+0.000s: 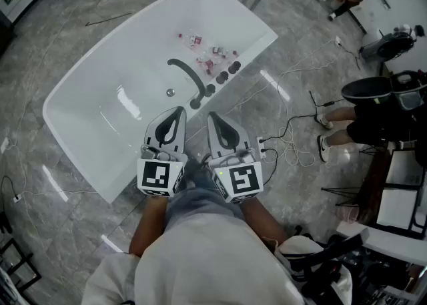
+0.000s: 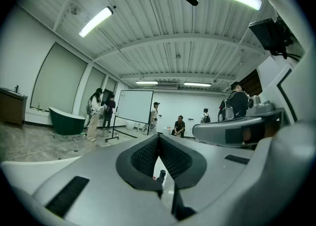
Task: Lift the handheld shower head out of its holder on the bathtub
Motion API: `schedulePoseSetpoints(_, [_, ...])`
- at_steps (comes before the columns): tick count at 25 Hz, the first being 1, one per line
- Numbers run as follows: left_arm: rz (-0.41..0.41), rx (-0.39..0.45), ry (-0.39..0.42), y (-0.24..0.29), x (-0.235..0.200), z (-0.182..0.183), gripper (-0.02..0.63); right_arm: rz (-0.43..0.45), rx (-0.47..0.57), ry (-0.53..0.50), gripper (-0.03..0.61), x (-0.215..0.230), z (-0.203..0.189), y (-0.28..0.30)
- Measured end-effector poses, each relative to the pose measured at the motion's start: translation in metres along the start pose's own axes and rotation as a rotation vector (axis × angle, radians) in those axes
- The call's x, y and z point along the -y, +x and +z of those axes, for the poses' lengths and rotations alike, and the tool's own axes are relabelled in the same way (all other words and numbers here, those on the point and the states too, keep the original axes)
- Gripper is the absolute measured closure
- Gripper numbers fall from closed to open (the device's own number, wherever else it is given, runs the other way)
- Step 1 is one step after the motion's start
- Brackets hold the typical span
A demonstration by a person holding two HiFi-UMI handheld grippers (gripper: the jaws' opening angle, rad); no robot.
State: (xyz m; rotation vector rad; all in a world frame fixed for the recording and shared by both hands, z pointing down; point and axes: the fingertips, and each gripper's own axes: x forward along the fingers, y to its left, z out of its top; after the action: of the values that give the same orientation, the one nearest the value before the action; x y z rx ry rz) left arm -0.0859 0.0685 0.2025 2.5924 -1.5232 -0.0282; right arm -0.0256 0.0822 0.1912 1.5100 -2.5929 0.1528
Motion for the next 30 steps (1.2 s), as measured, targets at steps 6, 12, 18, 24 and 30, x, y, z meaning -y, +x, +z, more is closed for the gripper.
schedulePoseSetpoints(6, [0.079,0.041,-0.016,0.013,-0.025,-0.012,0.595,-0.009,-0.005,0.034,0.561,0.035,-0.032,0.007])
schedulePoseSetpoints(12, [0.148,0.08,-0.018,0.011,-0.034,-0.008,0.595,0.043,-0.017,0.07,0.561,0.042,-0.054,0.007])
schedulePoseSetpoints(18, [0.166,0.098,-0.041,0.035,-0.03,-0.04,0.595,0.128,-0.042,0.087,0.56,0.057,-0.105,0.043])
schedulePoseSetpoints(24, [0.201,0.052,-0.004,0.053,-0.036,-0.104,0.595,0.186,-0.111,0.019,0.558,0.054,-0.198,0.091])
schedulePoseSetpoints(30, [0.218,-0.027,-0.035,0.112,-0.081,-0.207,0.595,0.156,-0.235,0.081,0.405,0.075,-0.357,0.186])
